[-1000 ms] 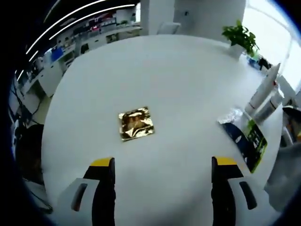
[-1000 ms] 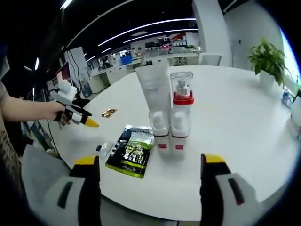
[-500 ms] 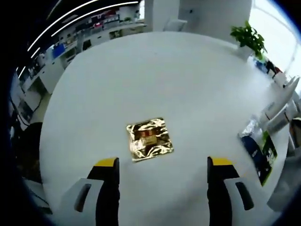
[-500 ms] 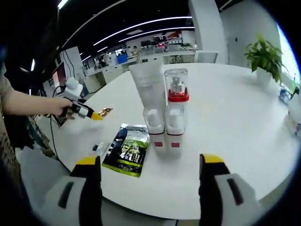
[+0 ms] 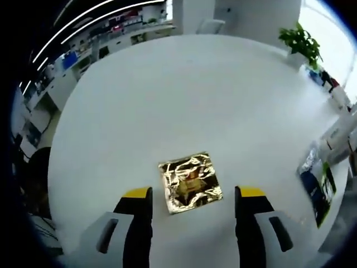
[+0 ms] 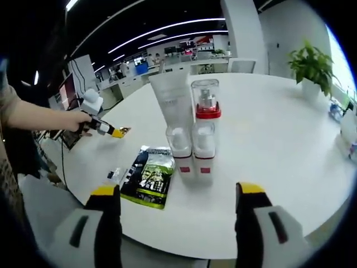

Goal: Arrange the skincare products in the storage area until every visible bottle or jar stands upright without overlapping.

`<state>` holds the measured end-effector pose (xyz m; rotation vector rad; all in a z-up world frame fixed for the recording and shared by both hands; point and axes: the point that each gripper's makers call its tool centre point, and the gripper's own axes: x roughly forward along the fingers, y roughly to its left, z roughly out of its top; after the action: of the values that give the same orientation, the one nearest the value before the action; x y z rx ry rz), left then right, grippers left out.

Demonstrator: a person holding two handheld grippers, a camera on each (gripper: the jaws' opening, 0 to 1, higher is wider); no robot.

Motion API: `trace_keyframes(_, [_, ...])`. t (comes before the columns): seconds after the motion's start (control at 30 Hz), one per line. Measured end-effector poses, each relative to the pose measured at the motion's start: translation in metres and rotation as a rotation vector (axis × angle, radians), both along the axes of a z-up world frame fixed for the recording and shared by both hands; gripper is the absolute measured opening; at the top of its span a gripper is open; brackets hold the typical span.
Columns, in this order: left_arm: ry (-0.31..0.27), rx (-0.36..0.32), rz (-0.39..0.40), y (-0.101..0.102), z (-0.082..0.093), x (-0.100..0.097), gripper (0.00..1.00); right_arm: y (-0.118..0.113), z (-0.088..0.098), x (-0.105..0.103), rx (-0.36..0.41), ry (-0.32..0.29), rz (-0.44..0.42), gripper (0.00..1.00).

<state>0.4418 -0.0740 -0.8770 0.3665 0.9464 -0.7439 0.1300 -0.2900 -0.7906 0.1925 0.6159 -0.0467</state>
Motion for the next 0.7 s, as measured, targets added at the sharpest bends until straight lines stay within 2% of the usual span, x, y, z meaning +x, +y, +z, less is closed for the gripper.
trace_keyframes(0.27, [0.009,0.001,0.003,0.0021,-0.0014,0.0009,0.47,-0.0006,-0.0011,-0.0004,0.000,0.005,-0.006,0.84])
trace_keyframes(0.4, [-0.003,0.020,-0.016,0.0056,-0.0010,0.0023,0.37,-0.0003,-0.0008,-0.0003,-0.003,0.005,-0.007,0.84])
trace_keyframes(0.57, [0.002,0.017,-0.007,0.0067,-0.0017,0.0019,0.36,-0.0005,-0.0010,-0.0002,-0.002,0.005,-0.009,0.84])
trace_keyframes(0.7, [-0.023,0.021,0.007,0.0085,0.0016,0.0062,0.36,-0.0006,-0.0008,0.0000,-0.002,0.002,-0.010,0.84])
